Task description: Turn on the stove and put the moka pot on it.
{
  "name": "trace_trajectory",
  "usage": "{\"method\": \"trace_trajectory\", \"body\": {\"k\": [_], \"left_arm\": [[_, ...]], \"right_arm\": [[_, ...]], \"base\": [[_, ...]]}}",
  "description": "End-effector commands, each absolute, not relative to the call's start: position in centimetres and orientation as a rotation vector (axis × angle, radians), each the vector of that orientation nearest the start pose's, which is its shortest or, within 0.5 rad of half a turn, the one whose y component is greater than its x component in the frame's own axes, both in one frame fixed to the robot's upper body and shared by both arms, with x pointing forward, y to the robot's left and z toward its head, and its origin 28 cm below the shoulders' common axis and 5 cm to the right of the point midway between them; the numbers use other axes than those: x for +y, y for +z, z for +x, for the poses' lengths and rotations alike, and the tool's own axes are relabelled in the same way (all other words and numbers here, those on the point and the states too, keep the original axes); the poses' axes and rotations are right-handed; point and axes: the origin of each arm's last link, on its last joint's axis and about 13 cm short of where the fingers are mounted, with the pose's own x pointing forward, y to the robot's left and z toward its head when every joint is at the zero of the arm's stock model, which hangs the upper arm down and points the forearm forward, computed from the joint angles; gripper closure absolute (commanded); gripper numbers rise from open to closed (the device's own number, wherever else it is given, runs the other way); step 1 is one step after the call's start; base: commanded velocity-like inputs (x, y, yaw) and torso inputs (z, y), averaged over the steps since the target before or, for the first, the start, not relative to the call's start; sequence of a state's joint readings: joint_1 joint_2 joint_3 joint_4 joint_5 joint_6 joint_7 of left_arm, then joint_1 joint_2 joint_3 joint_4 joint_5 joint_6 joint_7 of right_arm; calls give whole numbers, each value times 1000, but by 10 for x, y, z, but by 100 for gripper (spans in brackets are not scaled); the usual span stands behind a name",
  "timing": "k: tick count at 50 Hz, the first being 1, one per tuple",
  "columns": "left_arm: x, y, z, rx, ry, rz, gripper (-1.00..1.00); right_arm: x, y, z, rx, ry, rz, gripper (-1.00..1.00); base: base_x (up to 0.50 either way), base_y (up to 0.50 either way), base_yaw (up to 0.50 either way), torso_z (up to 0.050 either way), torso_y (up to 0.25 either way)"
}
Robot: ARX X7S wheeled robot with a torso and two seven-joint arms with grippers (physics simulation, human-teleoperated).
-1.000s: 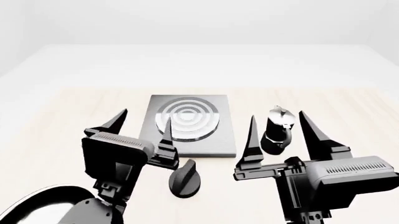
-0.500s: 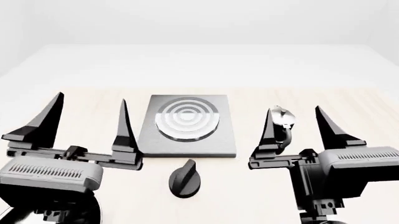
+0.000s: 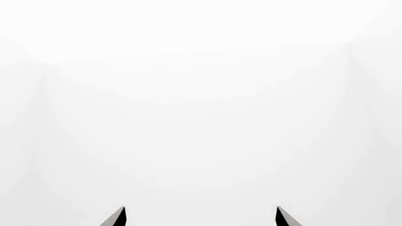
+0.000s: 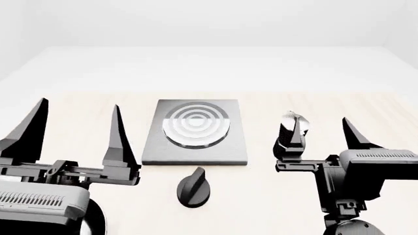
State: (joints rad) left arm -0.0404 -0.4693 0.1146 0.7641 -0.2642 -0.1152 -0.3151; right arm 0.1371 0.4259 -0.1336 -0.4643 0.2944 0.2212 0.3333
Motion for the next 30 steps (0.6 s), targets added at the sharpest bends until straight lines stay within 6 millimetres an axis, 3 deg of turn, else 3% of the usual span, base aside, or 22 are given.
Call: {"method": "trace_trajectory", "body": {"k": [1,15,30], "left_arm": [[233,171,181,-621,-64,76,-100],[233,171,182,-618,-71,61,-100],[232,167,184,-608,-79,46,-100]], "right_arm": [[-147,113,232,-283,-92,-90,-100],[-154,83,245,-216,-103,-98,-100],[-154,64,259,-166,-116,-106,-100]], "base": [[0,0,0,0,0],[0,0,0,0,0],[0,0,0,0,0]]}}
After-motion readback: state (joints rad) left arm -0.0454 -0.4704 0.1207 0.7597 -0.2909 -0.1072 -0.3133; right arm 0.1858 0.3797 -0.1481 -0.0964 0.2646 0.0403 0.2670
